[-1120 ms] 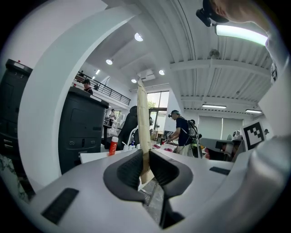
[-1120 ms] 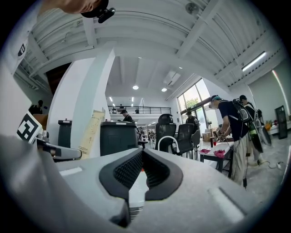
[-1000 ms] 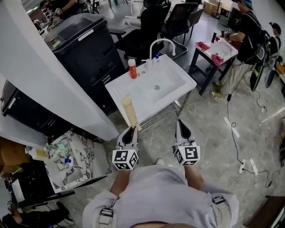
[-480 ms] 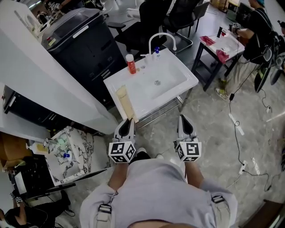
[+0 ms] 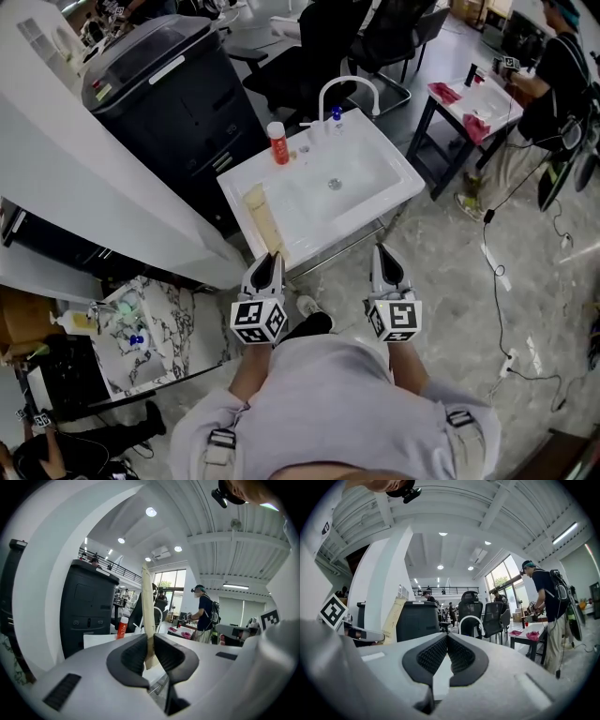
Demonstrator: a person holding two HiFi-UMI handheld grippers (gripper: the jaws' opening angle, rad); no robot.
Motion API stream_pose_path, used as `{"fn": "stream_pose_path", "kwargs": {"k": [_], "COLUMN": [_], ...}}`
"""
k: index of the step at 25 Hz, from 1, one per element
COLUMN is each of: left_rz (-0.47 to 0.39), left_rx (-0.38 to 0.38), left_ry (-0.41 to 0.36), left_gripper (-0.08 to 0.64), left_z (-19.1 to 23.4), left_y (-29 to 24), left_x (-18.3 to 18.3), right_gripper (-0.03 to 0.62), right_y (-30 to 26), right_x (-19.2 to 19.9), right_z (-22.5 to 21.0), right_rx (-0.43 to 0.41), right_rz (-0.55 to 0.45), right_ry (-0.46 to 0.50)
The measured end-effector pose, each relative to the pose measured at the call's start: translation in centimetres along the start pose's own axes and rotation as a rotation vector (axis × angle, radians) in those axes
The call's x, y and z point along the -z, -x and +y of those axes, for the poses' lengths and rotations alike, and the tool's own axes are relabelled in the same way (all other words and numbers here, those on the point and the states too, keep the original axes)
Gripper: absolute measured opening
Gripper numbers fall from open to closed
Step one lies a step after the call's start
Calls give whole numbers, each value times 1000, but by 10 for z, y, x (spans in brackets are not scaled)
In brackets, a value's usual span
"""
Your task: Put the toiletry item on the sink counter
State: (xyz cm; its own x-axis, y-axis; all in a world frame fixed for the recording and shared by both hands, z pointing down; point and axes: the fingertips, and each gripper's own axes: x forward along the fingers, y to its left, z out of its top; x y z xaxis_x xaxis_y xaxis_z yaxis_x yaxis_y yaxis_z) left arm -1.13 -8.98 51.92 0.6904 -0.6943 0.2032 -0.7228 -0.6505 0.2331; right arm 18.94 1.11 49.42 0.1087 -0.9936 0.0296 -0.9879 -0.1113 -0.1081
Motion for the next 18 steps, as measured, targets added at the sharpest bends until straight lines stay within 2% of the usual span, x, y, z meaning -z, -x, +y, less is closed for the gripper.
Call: {"fn": "stream_pose_path", "kwargs": {"k": [11,18], "left_rz": [-34,-24], "left_rx": [-29,-56], "left_ry": [43,56], "left_gripper": [43,43], "left_z": [47,88], "left_y": [-81,-112], "left_x": [-35,-47], "right_gripper": [5,5], "right_y": [-119,-189], "right_x": [-27,-28], "right_z": [-7,16], "right_rx": [-59,-114], "right_rz": [5,36], "right_ry": [64,67]}}
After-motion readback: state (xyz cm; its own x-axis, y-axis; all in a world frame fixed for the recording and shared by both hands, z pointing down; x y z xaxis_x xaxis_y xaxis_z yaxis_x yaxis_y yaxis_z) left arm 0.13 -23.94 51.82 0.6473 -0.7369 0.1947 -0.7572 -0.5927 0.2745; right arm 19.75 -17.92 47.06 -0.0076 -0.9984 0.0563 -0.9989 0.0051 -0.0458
